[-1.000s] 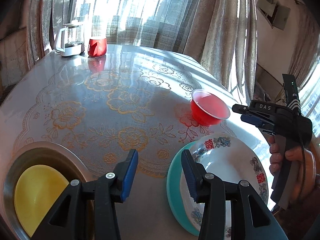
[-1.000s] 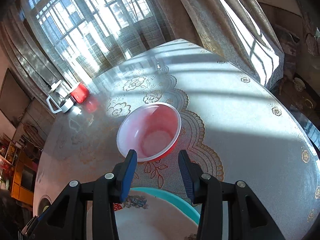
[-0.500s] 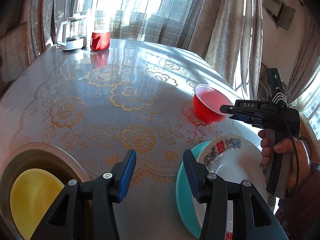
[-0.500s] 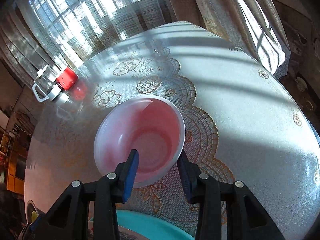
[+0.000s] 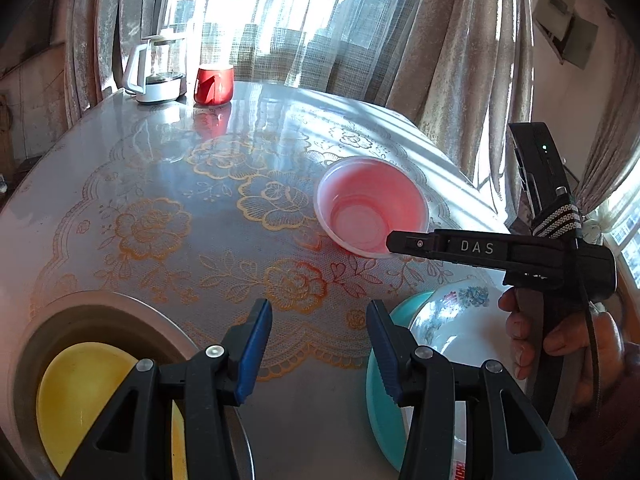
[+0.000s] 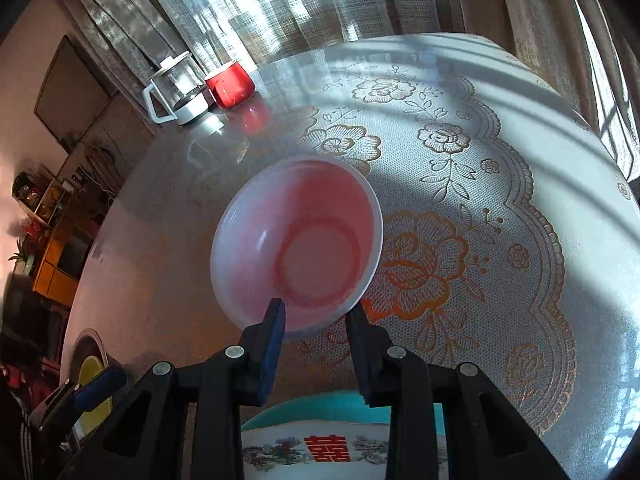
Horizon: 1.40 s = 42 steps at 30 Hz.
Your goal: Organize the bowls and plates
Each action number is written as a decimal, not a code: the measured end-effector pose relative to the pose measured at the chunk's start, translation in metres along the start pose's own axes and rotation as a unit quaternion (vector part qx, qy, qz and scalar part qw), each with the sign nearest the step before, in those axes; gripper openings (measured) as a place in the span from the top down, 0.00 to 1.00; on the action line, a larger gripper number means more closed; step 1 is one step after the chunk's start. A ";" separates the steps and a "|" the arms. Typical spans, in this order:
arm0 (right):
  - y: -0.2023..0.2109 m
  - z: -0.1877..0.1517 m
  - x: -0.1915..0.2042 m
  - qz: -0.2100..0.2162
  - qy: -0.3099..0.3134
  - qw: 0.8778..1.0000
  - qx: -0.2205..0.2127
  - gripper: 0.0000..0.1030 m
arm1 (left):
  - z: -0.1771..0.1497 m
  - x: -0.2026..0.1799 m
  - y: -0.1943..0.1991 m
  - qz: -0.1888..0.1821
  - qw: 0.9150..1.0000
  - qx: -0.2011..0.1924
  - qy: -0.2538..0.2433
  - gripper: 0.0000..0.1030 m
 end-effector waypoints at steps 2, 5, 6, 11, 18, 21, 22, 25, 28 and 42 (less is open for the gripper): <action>-0.001 -0.005 0.009 0.015 0.005 1.000 0.011 0.70 | 0.002 0.005 0.000 0.007 1.000 0.001 0.008 0.52; 0.003 -0.008 0.015 0.022 0.012 1.000 0.012 0.68 | 0.006 0.009 -0.001 0.007 1.000 0.006 0.025 0.52; 0.006 -0.008 0.016 0.021 0.016 1.000 0.009 0.66 | 0.006 0.010 -0.001 0.003 0.999 0.007 0.032 0.52; 0.028 -0.005 0.011 0.012 0.026 0.999 -0.018 0.63 | 0.013 0.007 -0.001 -0.002 0.999 -0.005 0.034 0.52; 0.047 0.012 -0.015 -0.018 -0.010 0.996 -0.082 0.63 | 0.028 0.004 -0.016 -0.004 0.999 -0.004 0.042 0.45; 0.041 0.021 -0.028 -0.030 -0.038 0.995 -0.090 0.63 | 0.036 0.004 -0.028 0.008 0.999 0.008 0.047 0.45; 0.038 0.024 -0.032 -0.034 -0.048 0.994 -0.092 0.63 | 0.039 0.006 -0.033 0.008 0.998 0.013 0.054 0.45; 0.029 0.031 -0.042 -0.039 -0.076 0.992 -0.095 0.63 | 0.046 0.009 -0.046 0.008 0.996 0.029 0.084 0.47; 0.021 0.035 -0.045 -0.036 -0.091 0.991 -0.091 0.66 | 0.052 0.009 -0.057 -0.004 0.993 0.029 0.110 0.49; 0.000 0.032 -0.029 -0.031 -0.070 0.995 -0.058 0.84 | 0.047 -0.009 -0.092 -0.033 0.992 0.058 0.109 0.83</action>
Point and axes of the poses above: each gripper's, at about its wrist camera, not at the fingertips, and y roughly against the way its jaws point, x to its left, z to its top, the point moved 5 cm from there along -y, roughly the way its jaws point, and after that the axes turned 5 degrees about -x, right-handed, at the moved point
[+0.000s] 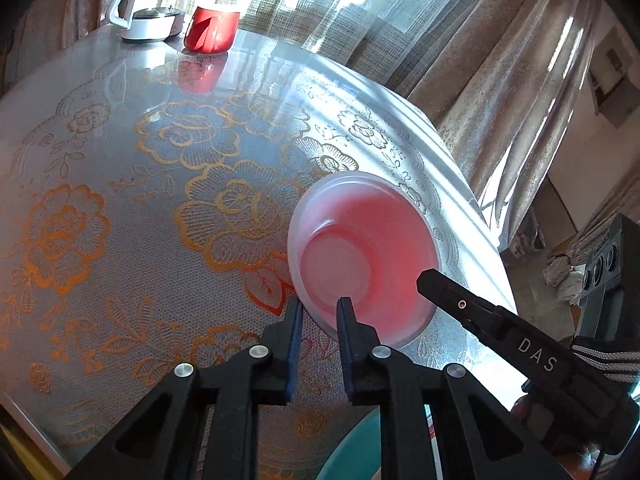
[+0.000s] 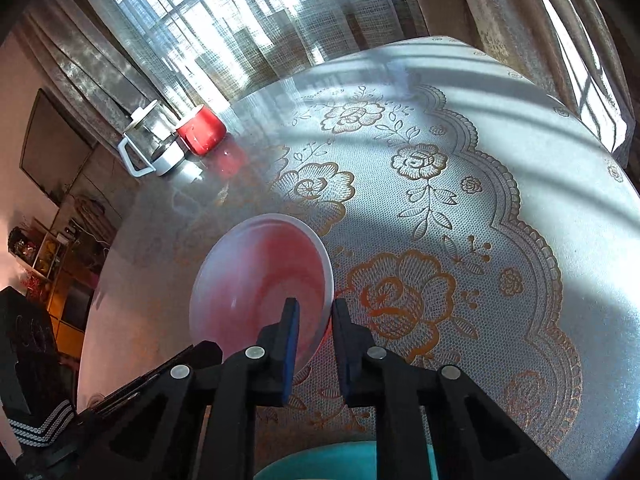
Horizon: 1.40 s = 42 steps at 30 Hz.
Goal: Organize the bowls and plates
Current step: 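Close the left tool on the red bowl rim, then lift the red bowl and lower it into the steel bowl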
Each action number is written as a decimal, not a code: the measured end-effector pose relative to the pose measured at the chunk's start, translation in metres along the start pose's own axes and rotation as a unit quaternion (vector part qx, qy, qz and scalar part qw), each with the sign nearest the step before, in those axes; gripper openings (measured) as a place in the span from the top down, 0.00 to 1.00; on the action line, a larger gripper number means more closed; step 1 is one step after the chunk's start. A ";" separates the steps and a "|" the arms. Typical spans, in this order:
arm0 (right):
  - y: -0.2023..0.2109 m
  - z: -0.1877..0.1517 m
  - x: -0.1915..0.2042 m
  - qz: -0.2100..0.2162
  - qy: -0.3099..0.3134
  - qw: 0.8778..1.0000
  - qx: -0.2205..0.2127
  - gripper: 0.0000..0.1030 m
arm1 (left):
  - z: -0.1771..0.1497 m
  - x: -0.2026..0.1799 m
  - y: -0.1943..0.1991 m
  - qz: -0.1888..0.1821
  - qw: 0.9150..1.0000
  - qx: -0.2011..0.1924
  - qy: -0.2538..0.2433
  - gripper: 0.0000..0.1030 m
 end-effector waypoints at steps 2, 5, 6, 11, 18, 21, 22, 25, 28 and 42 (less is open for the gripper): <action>0.004 -0.002 0.001 0.005 0.000 1.000 0.001 0.84 | -0.001 0.000 0.009 -0.006 1.000 -0.007 -0.001 0.83; 0.009 -0.005 0.006 0.016 0.000 1.000 0.002 0.84 | -0.004 0.001 0.024 -0.006 1.000 -0.017 -0.007 0.83; 0.011 -0.007 0.008 0.018 0.002 1.000 0.002 0.84 | -0.005 0.001 0.030 -0.005 1.000 -0.022 -0.010 0.83; 0.026 -0.019 0.022 0.035 0.011 0.999 0.001 0.84 | -0.012 0.005 0.058 -0.002 0.999 -0.044 -0.020 0.83; 0.058 -0.039 0.046 0.062 0.025 0.998 -0.017 0.84 | -0.029 0.008 0.104 -0.003 0.996 -0.082 -0.041 0.83; 0.071 -0.050 0.055 0.073 0.032 0.997 -0.025 0.84 | -0.038 0.012 0.122 -0.005 0.994 -0.095 -0.046 0.83; 0.075 -0.053 0.058 0.077 0.032 0.996 -0.027 0.84 | -0.041 0.013 0.128 -0.003 0.994 -0.098 -0.047 0.83; 0.085 -0.065 0.067 0.089 0.037 0.995 -0.033 0.84 | -0.051 0.020 0.143 -0.004 0.993 -0.105 -0.049 0.83; 0.096 -0.075 0.077 0.105 0.039 0.993 -0.040 0.84 | -0.060 0.028 0.159 -0.001 0.992 -0.113 -0.049 0.83; 0.112 -0.119 0.136 0.180 0.059 0.981 -0.036 0.84 | -0.097 0.084 0.217 0.025 0.991 -0.133 -0.002 0.83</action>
Point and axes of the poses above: each gripper's, at about its wrist camera, not at the fingertips, and y roughly against the way its jaws point, x to its left, z to its top, the point moved 5 cm from there along -y, roughly the way its jaws point, and after that the axes turned 5 degrees about -x, right-handed, at the moved point
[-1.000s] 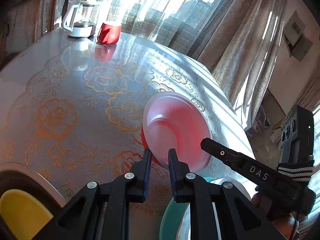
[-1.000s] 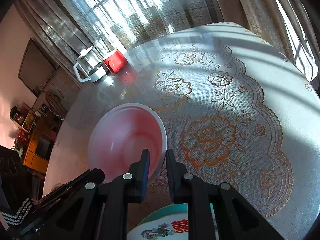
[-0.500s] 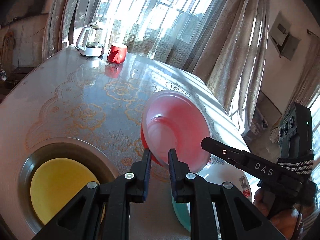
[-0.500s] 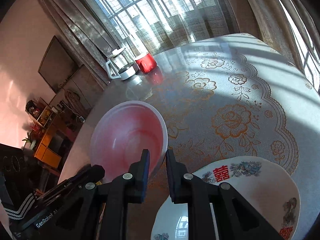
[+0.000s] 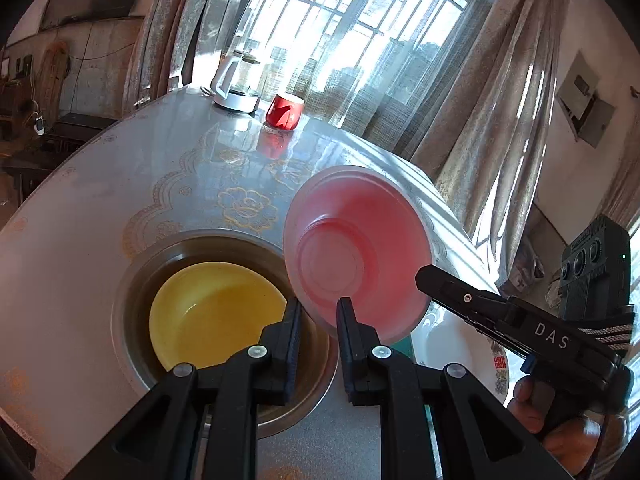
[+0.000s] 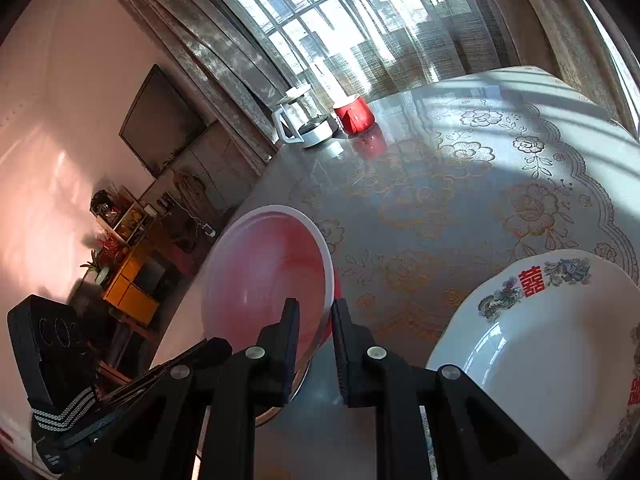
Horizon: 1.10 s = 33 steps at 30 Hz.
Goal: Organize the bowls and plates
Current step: 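Lift the red bowl and lower it into the steel bowl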
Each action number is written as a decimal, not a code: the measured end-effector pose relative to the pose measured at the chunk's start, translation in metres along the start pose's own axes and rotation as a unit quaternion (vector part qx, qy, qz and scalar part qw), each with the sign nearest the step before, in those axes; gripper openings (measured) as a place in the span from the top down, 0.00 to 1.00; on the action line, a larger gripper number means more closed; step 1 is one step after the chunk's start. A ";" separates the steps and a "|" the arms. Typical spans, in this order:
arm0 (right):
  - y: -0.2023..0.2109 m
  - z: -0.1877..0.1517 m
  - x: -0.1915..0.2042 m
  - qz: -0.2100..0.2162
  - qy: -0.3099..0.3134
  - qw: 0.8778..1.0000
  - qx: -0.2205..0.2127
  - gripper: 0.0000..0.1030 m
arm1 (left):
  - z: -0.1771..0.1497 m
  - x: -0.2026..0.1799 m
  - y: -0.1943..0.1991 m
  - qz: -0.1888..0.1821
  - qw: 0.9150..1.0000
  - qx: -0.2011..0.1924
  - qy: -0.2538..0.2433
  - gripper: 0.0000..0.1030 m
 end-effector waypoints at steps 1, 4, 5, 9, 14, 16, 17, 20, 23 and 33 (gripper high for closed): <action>-0.001 -0.002 0.006 0.007 0.005 1.000 0.001 0.84 | -0.001 0.005 0.004 0.004 1.000 -0.002 0.003 0.83; -0.007 -0.007 0.024 0.027 0.014 1.000 0.006 0.84 | -0.004 0.021 0.015 0.014 1.000 -0.006 0.015 0.83; -0.010 -0.009 0.028 0.032 0.016 0.999 0.010 0.84 | -0.005 0.026 0.019 0.017 1.000 -0.007 0.020 0.83; -0.019 -0.020 0.043 0.052 0.021 0.998 0.021 0.84 | -0.010 0.041 0.029 0.029 0.999 -0.008 0.034 0.83; -0.029 -0.031 0.051 0.062 0.022 0.997 0.040 0.84 | -0.015 0.053 0.033 0.039 0.998 -0.006 0.041 0.83; -0.032 -0.035 0.053 0.063 0.022 0.997 0.045 0.84 | -0.017 0.058 0.035 0.037 0.998 -0.002 0.050 0.83; -0.034 -0.036 0.054 0.062 0.022 0.997 0.049 0.84 | -0.017 0.060 0.035 0.036 0.998 -0.002 0.055 0.83; -0.038 -0.041 0.057 0.062 0.023 0.996 0.057 0.84 | -0.018 0.067 0.036 0.036 0.997 -0.003 0.062 0.83; -0.037 -0.044 0.059 0.063 0.025 0.996 0.060 0.84 | -0.018 0.072 0.038 0.033 0.997 -0.005 0.066 0.83; -0.037 -0.053 0.053 0.065 0.005 0.995 0.076 0.83 | -0.020 0.072 0.029 0.025 0.997 0.011 0.075 0.83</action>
Point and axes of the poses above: each gripper's, at about its wrist camera, not at the fingertips, and y roughly against the way its jaws point, x to its left, z to its top, the point moved 5 cm from there along -y, roughly the way its jaws point, and after that the axes turned 5 degrees about -x, right-handed, at the moved point
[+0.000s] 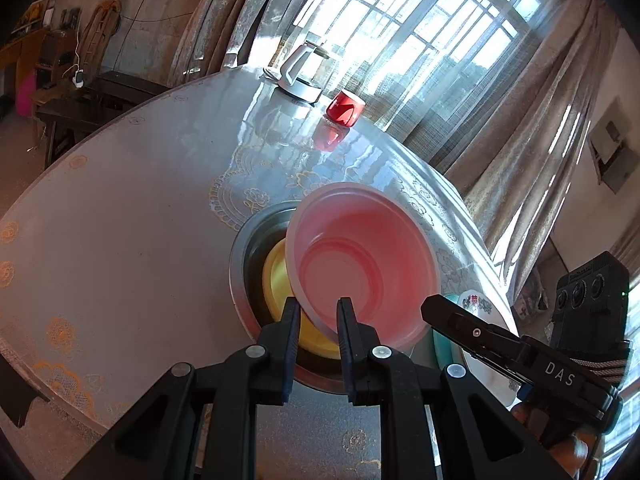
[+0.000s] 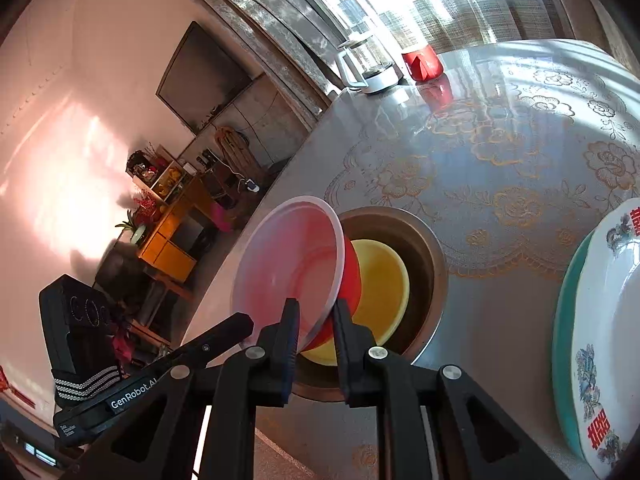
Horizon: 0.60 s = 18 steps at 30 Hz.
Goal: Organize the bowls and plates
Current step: 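Lift the red bowl and lower it into the steel bowl, then press the red bowl down onto the yellow bowl with the left tool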
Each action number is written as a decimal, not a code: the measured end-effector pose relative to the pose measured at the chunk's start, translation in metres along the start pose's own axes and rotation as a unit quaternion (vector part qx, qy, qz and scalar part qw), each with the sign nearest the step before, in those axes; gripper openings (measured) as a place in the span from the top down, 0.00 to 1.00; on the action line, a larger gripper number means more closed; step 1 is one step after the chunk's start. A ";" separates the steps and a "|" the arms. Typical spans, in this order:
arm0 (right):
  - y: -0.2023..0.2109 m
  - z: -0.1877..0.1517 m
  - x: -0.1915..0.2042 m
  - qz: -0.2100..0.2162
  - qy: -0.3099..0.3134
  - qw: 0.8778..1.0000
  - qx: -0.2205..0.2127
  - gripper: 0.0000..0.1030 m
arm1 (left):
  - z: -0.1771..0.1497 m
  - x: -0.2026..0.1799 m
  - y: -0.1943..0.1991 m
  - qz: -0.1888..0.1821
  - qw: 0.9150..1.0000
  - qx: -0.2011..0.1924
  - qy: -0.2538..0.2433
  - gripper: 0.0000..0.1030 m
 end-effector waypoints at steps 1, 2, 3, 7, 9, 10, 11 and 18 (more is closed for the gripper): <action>0.000 -0.001 -0.001 0.000 -0.002 1.000 0.000 0.83 | 0.000 -0.001 -0.002 0.001 1.000 0.002 -0.003 0.83; 0.000 -0.002 -0.002 -0.001 -0.004 1.000 0.000 0.83 | 0.000 0.000 -0.005 0.000 1.000 0.007 -0.002 0.83; 0.000 -0.003 -0.004 -0.002 -0.006 1.000 0.003 0.82 | -0.001 0.000 -0.008 0.000 1.000 0.011 0.000 0.83; -0.007 -0.008 -0.014 -0.016 -0.017 1.000 0.015 0.82 | -0.007 0.000 -0.016 0.004 1.000 0.027 0.001 0.82; -0.011 -0.010 -0.017 -0.019 -0.023 0.999 0.019 0.82 | -0.009 0.000 -0.018 0.008 1.000 0.029 -0.002 0.82; -0.012 -0.011 -0.019 -0.019 -0.025 0.999 0.021 0.81 | -0.010 0.001 -0.018 0.008 1.000 0.030 -0.001 0.82; -0.012 -0.012 -0.019 -0.017 -0.027 0.999 0.022 0.80 | -0.010 0.001 -0.018 0.007 1.000 0.031 -0.001 0.82; -0.018 -0.015 -0.025 -0.031 -0.024 0.999 0.028 0.78 | -0.013 0.006 -0.025 0.013 0.999 0.042 0.003 0.80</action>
Point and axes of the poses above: each gripper's, at about its wrist camera, not at the fingertips, and y roughly against the way its jaws point, x to its left, z to its top, the point moved 5 cm from there along -y, roughly the way its jaws point, and after that the axes turned 5 degrees about -x, right-handed, at the moved point
